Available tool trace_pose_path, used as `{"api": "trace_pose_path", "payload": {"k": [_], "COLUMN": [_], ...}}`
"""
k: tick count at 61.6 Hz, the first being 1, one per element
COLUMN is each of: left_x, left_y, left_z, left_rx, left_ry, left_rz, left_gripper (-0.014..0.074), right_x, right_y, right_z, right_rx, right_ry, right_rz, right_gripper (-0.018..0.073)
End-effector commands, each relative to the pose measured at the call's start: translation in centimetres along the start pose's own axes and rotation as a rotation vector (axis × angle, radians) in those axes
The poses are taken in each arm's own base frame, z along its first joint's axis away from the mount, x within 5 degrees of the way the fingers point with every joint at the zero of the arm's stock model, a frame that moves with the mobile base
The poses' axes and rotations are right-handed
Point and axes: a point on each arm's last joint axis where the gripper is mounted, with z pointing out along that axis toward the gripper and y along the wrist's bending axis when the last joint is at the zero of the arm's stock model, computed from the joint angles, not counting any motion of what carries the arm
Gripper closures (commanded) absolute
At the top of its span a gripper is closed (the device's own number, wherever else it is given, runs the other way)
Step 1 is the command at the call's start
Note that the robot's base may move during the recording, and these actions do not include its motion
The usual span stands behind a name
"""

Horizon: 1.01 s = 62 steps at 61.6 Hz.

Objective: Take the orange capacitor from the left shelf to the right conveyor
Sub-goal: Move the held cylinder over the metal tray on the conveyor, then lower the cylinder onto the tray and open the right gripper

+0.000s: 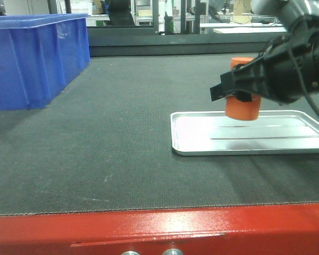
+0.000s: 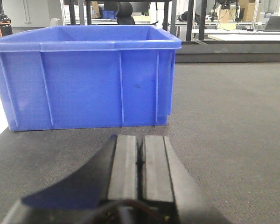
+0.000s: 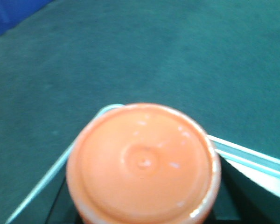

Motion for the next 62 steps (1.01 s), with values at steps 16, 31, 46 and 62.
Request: {"api": "trace_pose_path", "payload": {"k": [16,31,46,62], "left_x": [-0.9,-0.9,-0.9,-0.9], "left_y": [0.0,0.0,0.0,0.0], "left_z": [0.0,0.0,0.0,0.0], "left_rx": [0.005,0.005,0.005,0.005], "left_ry": [-0.085,-0.085,-0.085,-0.085], "left_rz": [-0.006,-0.006,-0.006,-0.006], "left_gripper": [0.0701,0.0701,0.0701,0.0701], "right_x": [-1.4,-1.2,-1.7,-4.6], "right_y": [-1.0,-1.0,-0.9,-0.2], "right_z": [1.5,1.7,1.4,-0.9], "right_rx": [0.040,0.041,0.034,0.022], "right_ry": [-0.249,-0.242,-0.274,-0.374], "right_rz": [0.036,0.038,0.036,0.018], "right_gripper": [0.0066,-0.0031,-0.0048,-0.0048]}}
